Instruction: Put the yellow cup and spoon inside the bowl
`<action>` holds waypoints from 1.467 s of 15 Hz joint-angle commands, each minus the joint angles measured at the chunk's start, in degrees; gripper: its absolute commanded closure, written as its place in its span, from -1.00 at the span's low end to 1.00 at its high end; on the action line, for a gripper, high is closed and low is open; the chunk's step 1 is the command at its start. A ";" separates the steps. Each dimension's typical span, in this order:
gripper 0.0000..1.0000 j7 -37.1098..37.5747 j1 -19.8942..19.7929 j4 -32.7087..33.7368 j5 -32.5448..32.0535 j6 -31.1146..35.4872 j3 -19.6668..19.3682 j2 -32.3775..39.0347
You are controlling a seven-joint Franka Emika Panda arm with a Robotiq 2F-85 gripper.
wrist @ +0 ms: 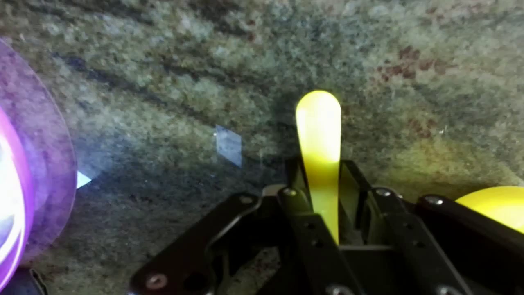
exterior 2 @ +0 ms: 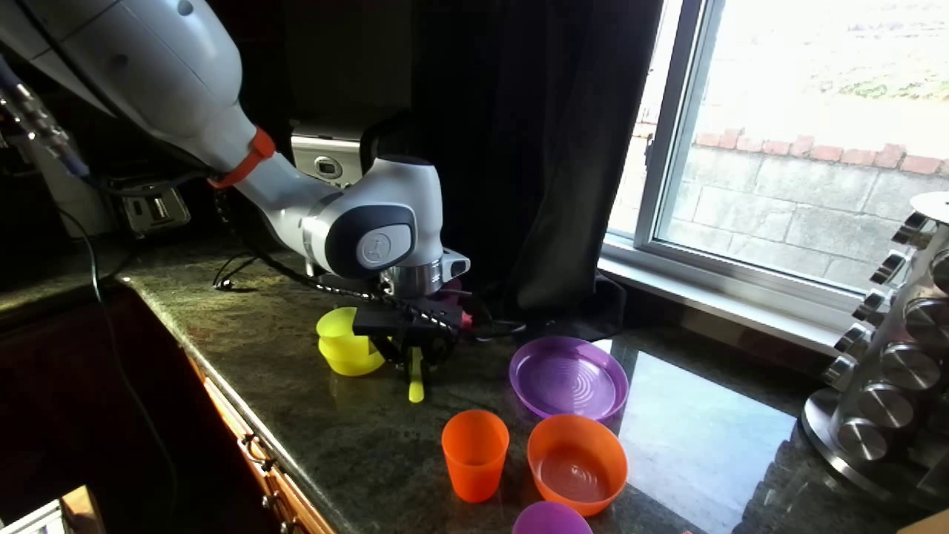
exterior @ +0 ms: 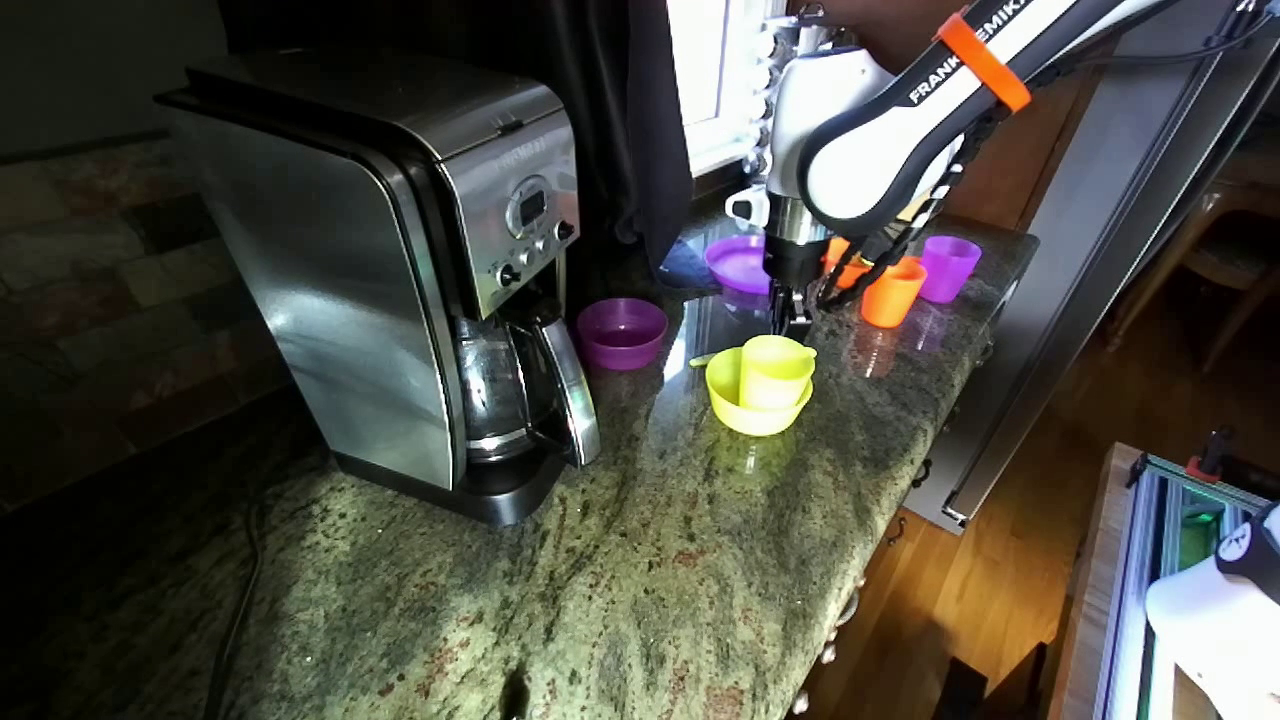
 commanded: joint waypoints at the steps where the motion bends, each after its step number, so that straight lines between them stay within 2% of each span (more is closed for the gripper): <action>1: 0.97 -2.79 -1.83 -1.13 0.85 0.98 -0.09 -1.09; 3: 0.89 -3.20 -2.37 -1.21 0.88 0.98 -0.30 -1.32; 9: 0.90 -1.17 -2.38 -3.50 -0.79 1.40 -1.03 -5.03; 18: 0.90 7.25 2.85 -6.47 -1.88 -1.55 1.63 -12.49; 22: 0.90 9.13 4.68 -6.79 -1.23 -2.79 2.35 -13.05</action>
